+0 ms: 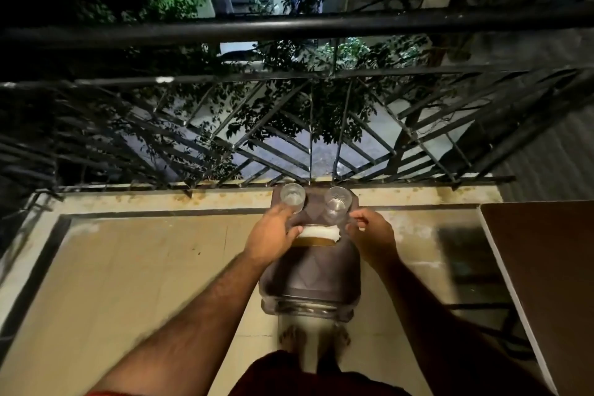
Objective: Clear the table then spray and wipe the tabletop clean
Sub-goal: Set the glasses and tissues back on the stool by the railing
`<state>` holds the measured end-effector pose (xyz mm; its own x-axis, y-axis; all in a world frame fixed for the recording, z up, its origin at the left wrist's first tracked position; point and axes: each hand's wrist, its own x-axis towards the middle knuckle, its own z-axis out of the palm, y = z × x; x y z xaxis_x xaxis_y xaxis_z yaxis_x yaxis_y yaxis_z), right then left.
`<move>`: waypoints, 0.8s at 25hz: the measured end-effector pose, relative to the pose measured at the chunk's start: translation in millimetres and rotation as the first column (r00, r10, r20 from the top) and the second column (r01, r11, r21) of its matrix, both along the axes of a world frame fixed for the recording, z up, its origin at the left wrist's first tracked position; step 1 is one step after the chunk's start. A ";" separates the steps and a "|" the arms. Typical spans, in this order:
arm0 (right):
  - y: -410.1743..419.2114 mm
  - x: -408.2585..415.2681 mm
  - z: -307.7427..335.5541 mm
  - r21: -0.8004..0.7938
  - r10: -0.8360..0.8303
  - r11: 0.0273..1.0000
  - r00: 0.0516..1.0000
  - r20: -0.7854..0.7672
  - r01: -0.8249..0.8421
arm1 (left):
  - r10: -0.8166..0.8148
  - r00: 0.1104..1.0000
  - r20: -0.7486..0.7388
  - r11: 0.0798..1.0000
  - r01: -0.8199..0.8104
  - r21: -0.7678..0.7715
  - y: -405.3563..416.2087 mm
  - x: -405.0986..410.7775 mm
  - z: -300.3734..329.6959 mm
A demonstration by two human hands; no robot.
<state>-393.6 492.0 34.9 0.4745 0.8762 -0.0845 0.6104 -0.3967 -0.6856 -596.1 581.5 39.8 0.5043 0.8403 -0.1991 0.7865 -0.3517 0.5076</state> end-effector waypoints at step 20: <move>132.3 52.8 -183.2 -0.360 0.219 0.916 0.972 0.081 -0.176 | 0.137 0.985 -0.106 0.970 -0.155 -0.188 132.4 47.9 -180.3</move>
